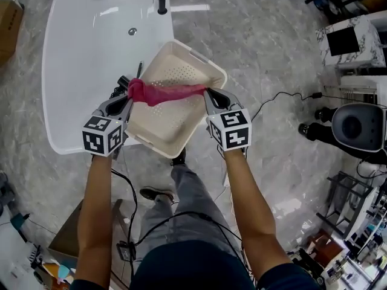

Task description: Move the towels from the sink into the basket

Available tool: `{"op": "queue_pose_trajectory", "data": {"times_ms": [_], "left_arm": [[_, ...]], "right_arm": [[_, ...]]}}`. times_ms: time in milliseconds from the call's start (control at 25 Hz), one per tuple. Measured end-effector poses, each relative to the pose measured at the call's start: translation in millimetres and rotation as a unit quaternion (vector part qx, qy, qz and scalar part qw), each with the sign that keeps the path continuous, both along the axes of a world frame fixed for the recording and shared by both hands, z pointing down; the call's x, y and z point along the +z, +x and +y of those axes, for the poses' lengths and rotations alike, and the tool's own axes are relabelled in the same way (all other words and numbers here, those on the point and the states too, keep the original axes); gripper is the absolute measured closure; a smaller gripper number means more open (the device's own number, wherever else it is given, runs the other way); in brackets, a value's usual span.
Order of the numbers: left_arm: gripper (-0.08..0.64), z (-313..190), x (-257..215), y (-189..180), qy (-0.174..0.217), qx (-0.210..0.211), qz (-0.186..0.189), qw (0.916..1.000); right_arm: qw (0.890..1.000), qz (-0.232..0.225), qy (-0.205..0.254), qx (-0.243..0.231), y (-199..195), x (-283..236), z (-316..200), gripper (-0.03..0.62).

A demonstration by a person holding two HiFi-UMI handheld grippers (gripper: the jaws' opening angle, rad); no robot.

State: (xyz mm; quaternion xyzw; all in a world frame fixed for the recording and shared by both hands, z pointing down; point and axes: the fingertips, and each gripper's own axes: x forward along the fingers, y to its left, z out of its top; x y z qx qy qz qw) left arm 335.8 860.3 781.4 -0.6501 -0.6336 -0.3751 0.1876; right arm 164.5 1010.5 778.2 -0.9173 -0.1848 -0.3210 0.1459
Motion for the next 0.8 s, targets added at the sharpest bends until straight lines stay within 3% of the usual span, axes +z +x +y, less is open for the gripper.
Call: {"op": "queue_pose_trajectory", "data": {"times_ms": [480,800], "left_arm": [[0.482,-14.9,-19.9,21.1,-0.015,0.001,-0.006,0.9999],[0.472,-30.3,-73.7,45.6,-0.055,-0.006,0.007,0.9985]], "right_arm": [[0.999,-0.032,-0.011,-0.016,17.2,-7.8,-11.6,0.512],[0.999,-0.017,-0.044,-0.016,38.7,-56.8,-18.9,0.514]]}}
